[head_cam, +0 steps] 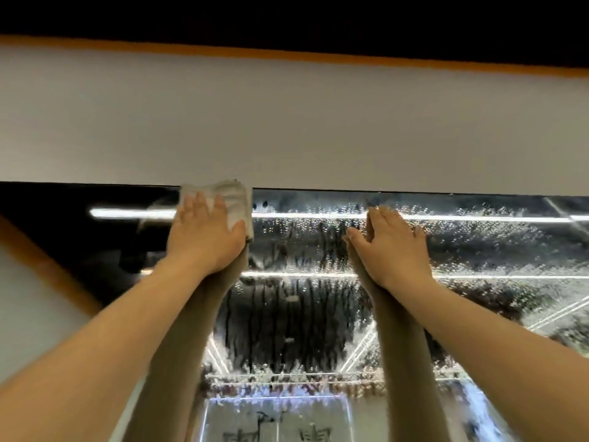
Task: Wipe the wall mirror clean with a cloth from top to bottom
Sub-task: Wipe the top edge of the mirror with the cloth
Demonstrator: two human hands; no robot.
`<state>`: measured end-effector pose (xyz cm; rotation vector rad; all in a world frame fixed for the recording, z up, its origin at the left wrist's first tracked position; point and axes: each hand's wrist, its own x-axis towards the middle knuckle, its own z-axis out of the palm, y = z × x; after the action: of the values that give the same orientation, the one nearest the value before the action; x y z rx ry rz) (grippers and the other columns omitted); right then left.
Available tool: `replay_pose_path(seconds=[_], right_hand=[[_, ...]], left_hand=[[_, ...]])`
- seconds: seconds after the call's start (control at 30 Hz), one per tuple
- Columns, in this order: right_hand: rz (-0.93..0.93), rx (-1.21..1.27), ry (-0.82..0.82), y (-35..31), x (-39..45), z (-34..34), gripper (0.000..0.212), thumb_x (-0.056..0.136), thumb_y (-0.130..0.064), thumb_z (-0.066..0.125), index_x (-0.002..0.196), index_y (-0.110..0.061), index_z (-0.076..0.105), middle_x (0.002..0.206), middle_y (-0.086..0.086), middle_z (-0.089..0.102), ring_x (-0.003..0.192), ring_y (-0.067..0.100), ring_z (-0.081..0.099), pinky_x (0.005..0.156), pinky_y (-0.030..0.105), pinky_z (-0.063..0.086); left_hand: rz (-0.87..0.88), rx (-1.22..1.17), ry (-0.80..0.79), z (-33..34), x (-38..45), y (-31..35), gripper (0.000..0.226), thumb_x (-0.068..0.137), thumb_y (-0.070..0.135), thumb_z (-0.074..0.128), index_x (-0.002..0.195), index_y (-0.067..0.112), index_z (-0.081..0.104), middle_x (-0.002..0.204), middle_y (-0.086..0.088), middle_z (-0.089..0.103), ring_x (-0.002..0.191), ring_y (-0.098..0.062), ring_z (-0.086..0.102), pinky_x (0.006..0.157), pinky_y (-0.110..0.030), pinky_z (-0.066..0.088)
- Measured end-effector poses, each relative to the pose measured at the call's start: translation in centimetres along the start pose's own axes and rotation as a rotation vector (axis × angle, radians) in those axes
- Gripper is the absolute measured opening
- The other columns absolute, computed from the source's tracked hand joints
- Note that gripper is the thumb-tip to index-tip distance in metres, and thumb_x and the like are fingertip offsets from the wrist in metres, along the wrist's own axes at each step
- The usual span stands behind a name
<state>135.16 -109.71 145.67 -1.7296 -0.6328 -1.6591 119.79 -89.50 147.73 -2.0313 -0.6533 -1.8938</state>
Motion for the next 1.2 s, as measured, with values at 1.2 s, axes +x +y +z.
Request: replay_pose_path(seconds=[1.2], right_hand=[[-0.04,0.029,-0.018,0.2,-0.8,-0.2,0.066,0.102,-0.052,0.024,0.155,-0.015,0.012,0.163,0.002,0.007,0.15,0.019,0.003,0.12,0.045,0.001]], left_hand=[[0.317,0.001,-0.046,0.9,-0.6,8.4,0.066,0.103,0.045,0.021,0.155,0.013,-0.004,0.162,-0.013,-0.01,0.149,-0.024,-0.009,0.12,-0.037,-0.002]])
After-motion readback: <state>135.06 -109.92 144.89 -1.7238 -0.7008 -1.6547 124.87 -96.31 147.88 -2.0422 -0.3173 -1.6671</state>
